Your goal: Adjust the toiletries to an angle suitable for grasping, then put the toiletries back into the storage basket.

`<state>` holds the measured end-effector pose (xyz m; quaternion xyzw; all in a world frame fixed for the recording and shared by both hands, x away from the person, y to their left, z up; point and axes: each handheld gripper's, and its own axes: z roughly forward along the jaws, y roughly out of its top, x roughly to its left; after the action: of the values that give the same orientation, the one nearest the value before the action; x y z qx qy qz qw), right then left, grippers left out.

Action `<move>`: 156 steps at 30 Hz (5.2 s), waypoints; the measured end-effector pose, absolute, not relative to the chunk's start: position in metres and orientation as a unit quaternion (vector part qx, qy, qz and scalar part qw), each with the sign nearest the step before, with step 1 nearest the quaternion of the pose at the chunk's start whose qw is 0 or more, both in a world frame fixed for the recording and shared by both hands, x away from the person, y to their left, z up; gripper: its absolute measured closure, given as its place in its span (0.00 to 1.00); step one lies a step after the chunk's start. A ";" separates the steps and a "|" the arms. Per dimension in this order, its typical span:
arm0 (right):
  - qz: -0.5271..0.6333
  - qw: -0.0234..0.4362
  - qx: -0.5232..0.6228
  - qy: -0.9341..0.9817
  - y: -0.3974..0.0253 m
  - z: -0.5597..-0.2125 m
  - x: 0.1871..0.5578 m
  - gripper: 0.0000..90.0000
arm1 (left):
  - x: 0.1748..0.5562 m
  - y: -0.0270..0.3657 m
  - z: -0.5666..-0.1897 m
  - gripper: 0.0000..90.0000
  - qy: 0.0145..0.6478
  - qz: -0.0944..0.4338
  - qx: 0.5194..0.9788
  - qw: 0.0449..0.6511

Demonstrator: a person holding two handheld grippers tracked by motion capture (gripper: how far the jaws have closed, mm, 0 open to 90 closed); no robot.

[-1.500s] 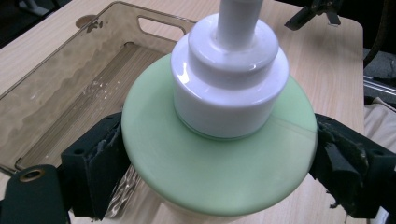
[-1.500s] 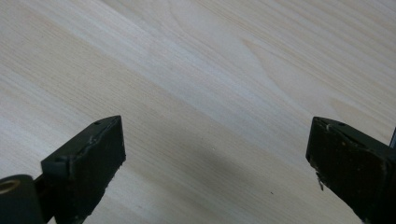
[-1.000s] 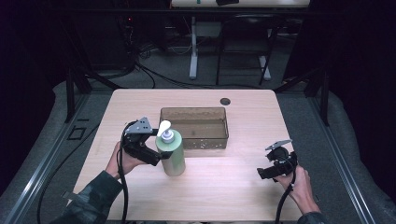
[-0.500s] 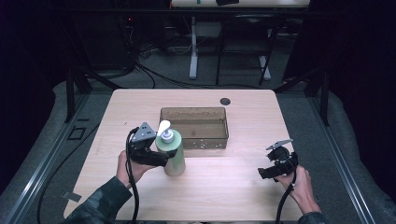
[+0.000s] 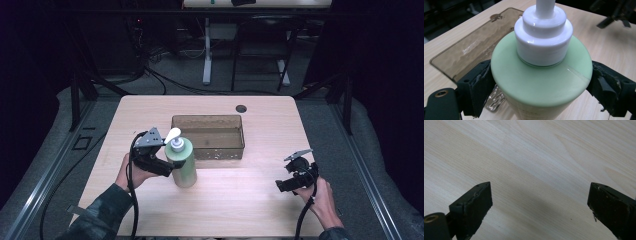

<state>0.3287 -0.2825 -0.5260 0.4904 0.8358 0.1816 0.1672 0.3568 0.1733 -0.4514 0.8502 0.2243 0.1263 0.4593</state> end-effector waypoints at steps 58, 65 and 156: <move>0.162 0.172 0.484 0.843 -0.283 -0.537 0.336 0.00 | 0.366 0.197 -0.394 0.02 0.296 0.062 0.882 0.362; 0.150 0.176 0.480 0.846 -0.281 -0.536 0.335 0.00 | 0.367 0.192 -0.381 0.03 0.297 0.068 0.886 0.349; 0.137 0.184 0.467 0.854 -0.278 -0.536 0.334 0.01 | 0.399 0.147 -0.338 0.69 0.272 0.074 0.930 0.235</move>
<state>0.3337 -0.2780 -0.5362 0.4669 0.8541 0.1370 0.1839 0.3991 0.1466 -0.3382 0.9304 0.2717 0.0740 0.2348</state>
